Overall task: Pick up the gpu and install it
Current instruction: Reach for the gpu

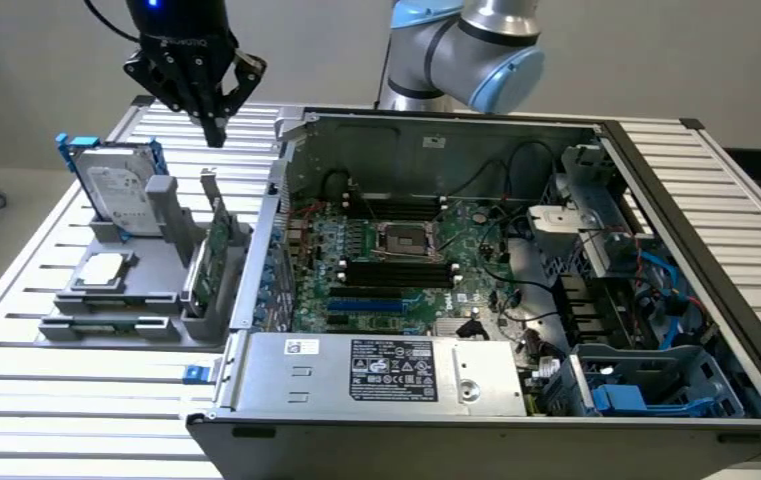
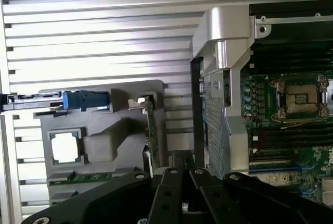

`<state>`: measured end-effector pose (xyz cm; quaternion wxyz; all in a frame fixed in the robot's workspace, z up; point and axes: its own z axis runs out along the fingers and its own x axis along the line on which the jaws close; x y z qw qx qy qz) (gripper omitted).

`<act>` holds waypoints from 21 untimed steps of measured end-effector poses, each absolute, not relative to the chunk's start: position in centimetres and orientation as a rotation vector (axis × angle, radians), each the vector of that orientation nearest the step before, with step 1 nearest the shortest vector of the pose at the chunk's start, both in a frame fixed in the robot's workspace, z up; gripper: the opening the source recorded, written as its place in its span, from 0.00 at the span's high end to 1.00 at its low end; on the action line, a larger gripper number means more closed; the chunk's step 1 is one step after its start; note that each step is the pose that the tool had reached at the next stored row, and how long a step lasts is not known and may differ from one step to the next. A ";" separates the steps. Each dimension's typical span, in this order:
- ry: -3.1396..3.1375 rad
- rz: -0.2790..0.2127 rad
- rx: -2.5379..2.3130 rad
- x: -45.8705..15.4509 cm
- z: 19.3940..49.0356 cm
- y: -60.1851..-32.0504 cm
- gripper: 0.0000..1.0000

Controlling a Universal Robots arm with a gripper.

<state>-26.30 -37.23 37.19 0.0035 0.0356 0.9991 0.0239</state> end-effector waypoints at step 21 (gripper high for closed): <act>3.152 0.088 0.080 -29.1 36.7 -39.8 0.89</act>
